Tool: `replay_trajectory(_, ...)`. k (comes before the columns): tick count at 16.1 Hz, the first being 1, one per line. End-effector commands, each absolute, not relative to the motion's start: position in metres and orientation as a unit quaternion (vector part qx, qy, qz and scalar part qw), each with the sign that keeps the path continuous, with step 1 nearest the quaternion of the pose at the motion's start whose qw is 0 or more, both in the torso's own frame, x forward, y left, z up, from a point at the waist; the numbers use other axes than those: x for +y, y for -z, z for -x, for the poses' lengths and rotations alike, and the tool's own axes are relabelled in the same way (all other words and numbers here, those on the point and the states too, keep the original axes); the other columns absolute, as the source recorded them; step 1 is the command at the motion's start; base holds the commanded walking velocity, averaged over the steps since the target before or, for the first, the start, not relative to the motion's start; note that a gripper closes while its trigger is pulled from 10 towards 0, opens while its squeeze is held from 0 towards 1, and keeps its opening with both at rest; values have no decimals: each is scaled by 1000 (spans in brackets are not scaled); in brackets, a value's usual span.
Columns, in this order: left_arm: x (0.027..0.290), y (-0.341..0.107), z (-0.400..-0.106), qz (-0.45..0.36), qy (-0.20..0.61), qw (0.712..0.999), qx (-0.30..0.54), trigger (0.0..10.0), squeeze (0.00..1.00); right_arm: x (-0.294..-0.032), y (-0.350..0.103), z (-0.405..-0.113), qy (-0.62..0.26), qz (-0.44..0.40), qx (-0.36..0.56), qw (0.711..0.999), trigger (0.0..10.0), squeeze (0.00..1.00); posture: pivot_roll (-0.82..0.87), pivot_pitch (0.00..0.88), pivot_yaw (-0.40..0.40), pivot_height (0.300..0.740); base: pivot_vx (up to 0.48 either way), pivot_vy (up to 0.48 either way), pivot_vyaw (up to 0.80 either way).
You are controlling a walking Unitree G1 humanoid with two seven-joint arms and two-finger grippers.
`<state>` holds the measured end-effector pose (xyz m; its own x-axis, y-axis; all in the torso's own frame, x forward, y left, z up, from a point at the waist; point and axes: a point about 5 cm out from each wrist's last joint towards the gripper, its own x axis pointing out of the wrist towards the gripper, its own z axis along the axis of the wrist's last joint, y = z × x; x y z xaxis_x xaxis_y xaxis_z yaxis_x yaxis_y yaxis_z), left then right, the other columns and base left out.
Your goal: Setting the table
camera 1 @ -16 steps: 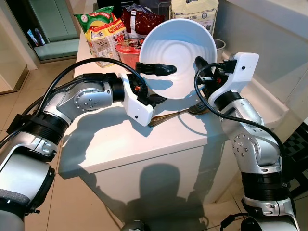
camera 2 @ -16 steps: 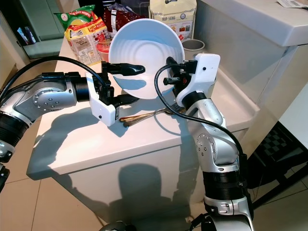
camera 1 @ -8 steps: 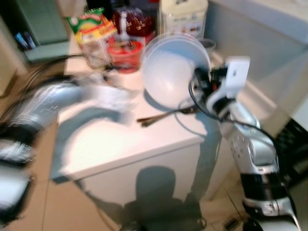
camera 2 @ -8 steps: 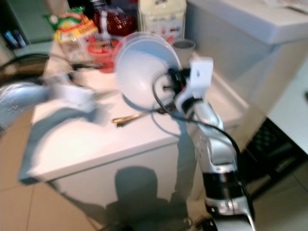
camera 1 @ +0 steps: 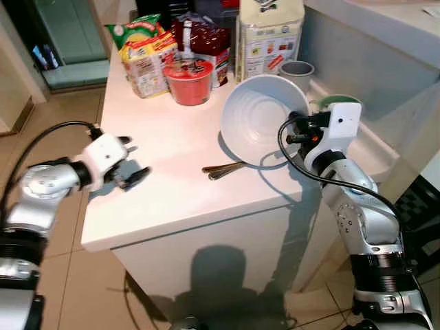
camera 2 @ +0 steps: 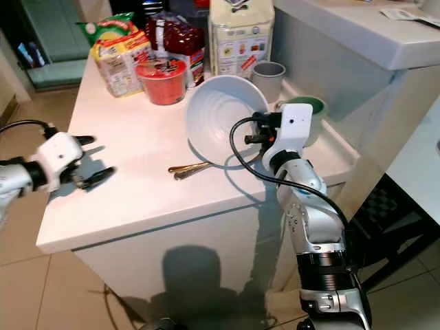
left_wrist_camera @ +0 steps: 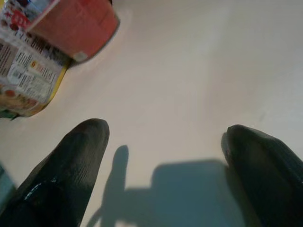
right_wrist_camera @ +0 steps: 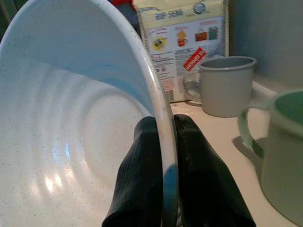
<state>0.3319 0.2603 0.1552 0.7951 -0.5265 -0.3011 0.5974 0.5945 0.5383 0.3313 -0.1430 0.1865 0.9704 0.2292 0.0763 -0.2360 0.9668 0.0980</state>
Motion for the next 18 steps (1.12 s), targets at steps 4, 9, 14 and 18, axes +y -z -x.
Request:
replay_trajectory(4, 252, -160, -327, -235, 250, 939, -4, 10000, 0, -141, -201, -328, -140, -48, -68, 987, 0, 0, 69, 0, 37, 740, 0, 0, 0)
replay_trajectory(9, 216, -142, -301, 118, 65, 989, -67, 10000, 0, -168, -142, -312, -64, -149, -1, 987, 0, 0, 73, 0, 18, 740, 0, 0, 0)
replay_trajectory(14, 162, -141, -299, 137, 75, 986, -54, 10000, 0, -158, -130, -311, -57, -159, -1, 986, 0, 0, 71, 0, 6, 740, 0, 0, 0)
replay_trajectory(18, 152, -150, -301, 76, 103, 991, -49, 10000, 0, -151, -154, -318, -78, -125, -52, 988, 0, 0, 65, 0, 10, 740, -120, 0, 0)
